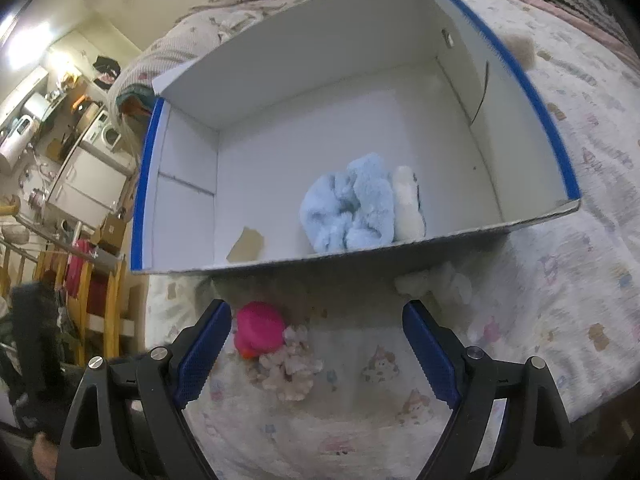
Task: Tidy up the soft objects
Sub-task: 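Withdraw both tools from the box back toward the remaining items, then grasp the cream lace scrunchie with the right tool while the left tool grasps the orange roll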
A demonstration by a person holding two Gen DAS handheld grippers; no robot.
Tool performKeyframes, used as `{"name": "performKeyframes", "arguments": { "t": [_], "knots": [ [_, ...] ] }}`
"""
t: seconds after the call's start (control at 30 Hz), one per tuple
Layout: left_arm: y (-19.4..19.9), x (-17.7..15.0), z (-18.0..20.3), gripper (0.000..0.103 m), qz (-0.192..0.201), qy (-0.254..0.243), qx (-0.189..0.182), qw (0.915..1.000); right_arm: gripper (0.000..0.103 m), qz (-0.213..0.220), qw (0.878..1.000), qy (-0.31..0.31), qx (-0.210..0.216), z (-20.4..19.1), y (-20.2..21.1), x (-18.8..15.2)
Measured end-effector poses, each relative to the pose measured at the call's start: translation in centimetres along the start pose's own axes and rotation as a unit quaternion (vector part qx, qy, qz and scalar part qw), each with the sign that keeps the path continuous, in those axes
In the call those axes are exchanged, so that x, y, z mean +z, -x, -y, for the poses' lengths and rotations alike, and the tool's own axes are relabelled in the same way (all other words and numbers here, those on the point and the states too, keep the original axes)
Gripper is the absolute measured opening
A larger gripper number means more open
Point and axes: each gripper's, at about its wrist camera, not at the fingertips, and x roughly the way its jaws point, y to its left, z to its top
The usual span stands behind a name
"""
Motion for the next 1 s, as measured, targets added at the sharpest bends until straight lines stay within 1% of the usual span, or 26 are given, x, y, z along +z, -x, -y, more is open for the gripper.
{"name": "performKeyframes", "arguments": {
  "t": [0.07, 0.13, 0.17, 0.23, 0.27, 0.33, 0.37, 0.4, 0.43, 0.47, 0.53, 0.57, 0.6, 0.63, 0.67, 0.73, 0.93, 1.0],
  "knots": [
    [0.4, 0.3, -1.0, 0.006, 0.01, 0.009, 0.006, 0.9999, 0.093, -0.023, 1.0, 0.002, -0.001, 0.0, -0.8, -0.3],
    [0.6, 0.4, -1.6, 0.006, 0.013, 0.017, 0.008, 0.9997, 0.086, -0.054, 0.999, 0.002, -0.005, 0.1, -2.1, -0.7],
    [0.5, 0.4, -1.7, 0.006, 0.012, 0.018, 0.007, 0.9997, 0.08, -0.068, 0.998, 0.002, -0.003, 0.1, -2.6, -0.8],
    [0.6, 0.5, -2.0, 0.006, 0.011, 0.018, 0.004, 0.9998, 0.076, -0.099, 0.995, 0.004, 0.001, 0.0, -3.8, -1.3],
    [0.6, 0.5, -2.0, 0.006, 0.011, 0.017, 0.002, 0.9998, 0.072, -0.11, 0.994, 0.007, 0.002, -0.2, -4.3, -1.5],
    [0.8, 0.5, -2.4, 0.006, 0.012, 0.012, 0.0, 0.9999, 0.068, -0.133, 0.991, 0.013, 0.012, -0.6, -5.3, -1.9],
    [1.0, 0.4, -2.4, 0.006, 0.013, 0.01, -0.001, 0.9999, 0.064, -0.14, 0.99, 0.013, 0.014, -0.7, -5.7, -2.1],
    [1.0, 0.5, -2.3, 0.006, 0.014, 0.007, -0.002, 0.9999, 0.06, -0.145, 0.989, 0.016, 0.013, -0.9, -6.1, -2.3],
    [1.2, 0.3, -2.4, 0.006, 0.015, 0.005, -0.002, 0.9999, 0.058, -0.152, 0.988, 0.021, 0.007, -1.1, -6.6, -2.4],
    [1.2, 0.2, -2.2, 0.006, 0.016, 0.001, -0.002, 0.9999, 0.054, -0.157, 0.987, 0.024, 0.003, -1.3, -7.0, -2.6],
    [1.1, 0.1, -2.0, 0.006, 0.016, -0.004, 0.0, 0.9999, 0.039, -0.165, 0.986, 0.03, -0.004, -1.7, -7.6, -2.8],
    [1.0, 0.0, -1.9, 0.006, 0.016, -0.008, 0.002, 0.9998, 0.024, -0.167, 0.985, 0.038, -0.009, -1.9, -7.8, -2.9],
    [0.8, -0.1, -1.8, 0.006, 0.014, -0.012, 0.005, 0.9998, 0.018, -0.165, 0.985, 0.047, -0.016, -2.0, -7.9, -3.0],
    [0.8, -0.2, -1.7, 0.006, 0.014, -0.014, 0.006, 0.9998, 0.018, -0.161, 0.985, 0.055, -0.02, -2.1, -7.7, -3.1],
    [0.7, -0.2, -1.7, 0.006, 0.014, -0.015, 0.007, 0.9998, 0.015, -0.157, 0.986, 0.06, -0.018, -2.1, -7.3, -3.1],
    [0.7, -0.2, -1.7, 0.006, 0.016, -0.015, 0.008, 0.9997, 0.015, -0.146, 0.987, 0.064, -0.01, -1.9, -6.3, -3.0],
    [0.5, -0.3, -1.4, 0.006, 0.014, -0.018, 0.011, 0.9997, 0.014, -0.099, 0.994, 0.051, -0.002, 0.0, -2.0, -2.6],
    [0.4, -0.3, -0.9, 0.006, 0.015, -0.026, 0.014, 0.9995, 0.014, -0.093, 0.994, 0.051, -0.001, 0.6, -1.2, -2.6]
  ]
}}
